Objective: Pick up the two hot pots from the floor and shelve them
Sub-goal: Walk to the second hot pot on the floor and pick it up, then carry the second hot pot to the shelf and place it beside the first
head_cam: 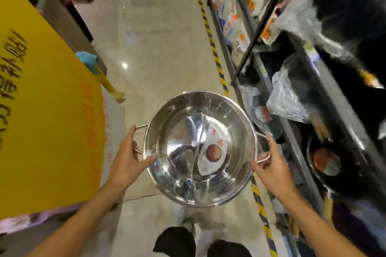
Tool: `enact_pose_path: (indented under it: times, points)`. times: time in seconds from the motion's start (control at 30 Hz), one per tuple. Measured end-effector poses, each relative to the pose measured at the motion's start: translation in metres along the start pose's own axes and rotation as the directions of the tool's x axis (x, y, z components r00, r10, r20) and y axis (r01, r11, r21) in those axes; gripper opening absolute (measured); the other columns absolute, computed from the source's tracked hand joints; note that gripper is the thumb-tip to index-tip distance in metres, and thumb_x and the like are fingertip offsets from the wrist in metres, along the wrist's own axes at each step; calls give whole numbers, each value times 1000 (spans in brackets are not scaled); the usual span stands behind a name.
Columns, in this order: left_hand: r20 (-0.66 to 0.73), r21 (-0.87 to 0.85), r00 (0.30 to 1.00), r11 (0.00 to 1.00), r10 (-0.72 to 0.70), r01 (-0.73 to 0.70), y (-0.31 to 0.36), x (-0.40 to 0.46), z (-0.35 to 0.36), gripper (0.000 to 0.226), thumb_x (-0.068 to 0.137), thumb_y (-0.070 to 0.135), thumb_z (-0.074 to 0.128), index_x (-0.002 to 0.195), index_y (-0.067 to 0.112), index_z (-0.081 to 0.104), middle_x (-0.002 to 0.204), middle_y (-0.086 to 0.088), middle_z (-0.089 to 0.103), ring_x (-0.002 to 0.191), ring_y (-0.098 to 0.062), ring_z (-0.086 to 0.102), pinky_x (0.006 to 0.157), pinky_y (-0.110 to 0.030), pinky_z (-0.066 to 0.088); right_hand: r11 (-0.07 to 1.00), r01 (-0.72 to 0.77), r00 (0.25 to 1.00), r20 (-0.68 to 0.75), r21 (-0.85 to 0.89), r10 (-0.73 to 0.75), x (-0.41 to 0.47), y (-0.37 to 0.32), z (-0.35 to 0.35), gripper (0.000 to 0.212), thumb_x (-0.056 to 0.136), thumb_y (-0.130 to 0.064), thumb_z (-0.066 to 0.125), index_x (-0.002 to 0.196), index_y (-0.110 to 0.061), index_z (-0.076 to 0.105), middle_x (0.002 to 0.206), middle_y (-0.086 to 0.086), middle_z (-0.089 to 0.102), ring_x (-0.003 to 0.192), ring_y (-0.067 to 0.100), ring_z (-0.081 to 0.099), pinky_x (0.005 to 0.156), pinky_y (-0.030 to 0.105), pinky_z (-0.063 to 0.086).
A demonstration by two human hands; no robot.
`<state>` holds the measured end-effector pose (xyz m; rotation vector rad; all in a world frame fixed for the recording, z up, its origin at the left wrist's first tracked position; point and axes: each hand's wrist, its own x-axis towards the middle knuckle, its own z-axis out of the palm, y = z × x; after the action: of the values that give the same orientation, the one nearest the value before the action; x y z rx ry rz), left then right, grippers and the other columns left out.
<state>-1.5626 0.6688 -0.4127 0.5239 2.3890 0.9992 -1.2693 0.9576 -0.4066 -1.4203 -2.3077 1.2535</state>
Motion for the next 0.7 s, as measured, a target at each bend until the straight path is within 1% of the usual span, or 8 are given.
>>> enact_pose_path:
  times: [0.1,0.23,0.3,0.37,0.47,0.53,0.6,0.7]
  points:
    - [6,-7,997,997,73,-73,25,-40,-13,113,60,65,78,153,43,17,94,-1,51,74,-18,51,58,-28,44,999,28,999,-37,21,-27,-49,-2,-31,97,66,-73,70,146,-63,16,74,-15,69,69,0,66,58,20,49]
    - [2,54,991,990,133,-133,49,-87,-10,113,66,43,88,155,36,18,103,-3,51,81,-15,51,62,-25,42,998,53,996,-77,38,-50,-102,20,-60,93,75,-49,79,151,-47,25,76,-8,74,70,-1,68,71,31,58]
    - [-13,112,985,979,170,-168,61,-114,-7,112,68,40,87,155,34,17,98,0,51,77,-13,51,58,-23,40,998,50,993,-105,31,-46,-127,32,-72,93,79,-40,80,154,-37,24,80,-7,73,74,3,69,74,34,57]
    - [-22,137,976,967,218,-213,67,-145,-4,111,69,42,87,154,34,17,93,3,49,75,-13,51,57,-21,39,998,55,988,-144,36,-49,-157,44,-81,94,81,-37,80,156,-35,23,80,-7,71,71,5,68,68,27,56]
    - [-5,144,961,951,278,-274,70,-187,-1,111,68,46,85,155,33,17,95,3,50,77,-15,51,60,-23,41,993,76,979,-194,92,-57,-201,66,-88,95,80,-33,82,155,-37,24,82,-8,71,72,-3,67,62,9,48]
    - [16,146,949,939,314,-313,68,-211,1,110,69,46,85,155,31,18,103,3,51,81,-15,52,62,-24,42,988,57,982,-188,146,-29,-232,81,-89,98,80,-33,82,157,-34,22,84,-3,71,77,1,68,70,14,52]
    - [33,161,938,924,346,-346,69,-234,2,110,69,43,85,156,29,19,105,1,51,81,-13,52,62,-23,43,985,21,986,-169,168,8,-266,97,-87,97,82,-35,80,156,-42,18,88,0,73,82,9,70,77,26,56]
    - [87,173,920,904,382,-392,70,-268,4,112,70,39,86,157,29,16,109,1,48,84,-11,53,67,-26,47,984,-24,979,-193,177,59,-321,116,-87,94,81,-41,79,153,-46,19,96,-2,71,79,9,71,78,35,59]
